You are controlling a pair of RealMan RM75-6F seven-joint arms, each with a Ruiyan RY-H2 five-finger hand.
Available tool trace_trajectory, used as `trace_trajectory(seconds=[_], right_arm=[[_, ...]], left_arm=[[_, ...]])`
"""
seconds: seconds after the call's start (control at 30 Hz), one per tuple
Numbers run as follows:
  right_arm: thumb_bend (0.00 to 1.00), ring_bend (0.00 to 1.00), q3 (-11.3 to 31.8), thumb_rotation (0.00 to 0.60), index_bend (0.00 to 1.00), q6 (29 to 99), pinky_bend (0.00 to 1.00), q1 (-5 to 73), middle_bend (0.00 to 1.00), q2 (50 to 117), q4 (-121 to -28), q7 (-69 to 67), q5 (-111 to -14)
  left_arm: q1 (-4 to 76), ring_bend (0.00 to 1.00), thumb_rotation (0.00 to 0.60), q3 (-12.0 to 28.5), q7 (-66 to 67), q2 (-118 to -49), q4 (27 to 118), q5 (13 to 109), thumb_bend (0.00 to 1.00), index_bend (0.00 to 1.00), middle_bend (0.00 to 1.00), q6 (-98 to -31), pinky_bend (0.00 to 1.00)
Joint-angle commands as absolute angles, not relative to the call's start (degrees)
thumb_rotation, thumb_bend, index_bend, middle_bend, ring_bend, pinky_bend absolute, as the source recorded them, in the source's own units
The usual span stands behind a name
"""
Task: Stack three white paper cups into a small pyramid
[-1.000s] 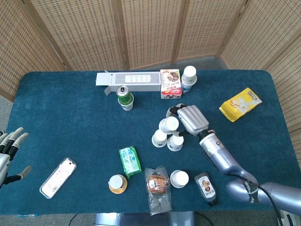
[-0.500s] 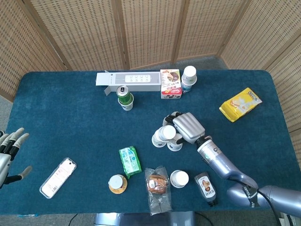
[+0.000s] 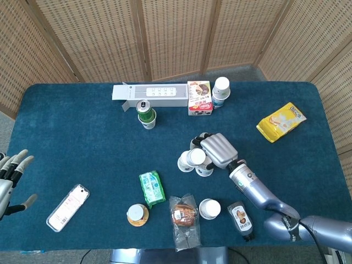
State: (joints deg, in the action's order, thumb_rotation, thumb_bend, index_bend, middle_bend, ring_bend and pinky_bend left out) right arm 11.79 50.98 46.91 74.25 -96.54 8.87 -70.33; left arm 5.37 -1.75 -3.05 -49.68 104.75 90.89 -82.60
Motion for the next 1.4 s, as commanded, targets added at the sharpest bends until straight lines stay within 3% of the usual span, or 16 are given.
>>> trace_trajectory(seconds=[0.03,0.57,1.13,1.4], right_arm=[[0.25,0.30,11.69,0.600,0.47,50.70,0.47,46.93,0.45,73.87,-96.46,8.75,-70.16],[0.25,0.30,11.11,0.600,0.47,49.49,0.47,46.67,0.45,70.56,-98.00,7.92,-69.94],[0.24,0.30,11.18,0.600,0.46,49.39,0.47,47.45,0.44,71.86,-98.31,9.21,-68.54],[0.23,0.28,10.95,0.600,0.30,49.75,0.47,47.41,0.42,72.32,-98.17,9.92,-67.90]], left_arm=[[5.42,0.00,0.600,-1.76,-2.93,-49.72,104.76,90.77,0.32,0.03,0.00,-82.43,0.00],[5.57,0.00,0.600,-1.85,-2.23,-49.97,105.03,90.71,0.32,0.03,0.00,-81.87,0.00],[5.50,0.00,0.600,-1.99,-2.44,-49.82,105.05,90.93,0.32,0.03,0.00,-81.91,0.00],[5.50,0.00,0.600,-1.94,-2.88,-49.66,104.98,90.83,0.32,0.03,0.00,-81.94,0.00]])
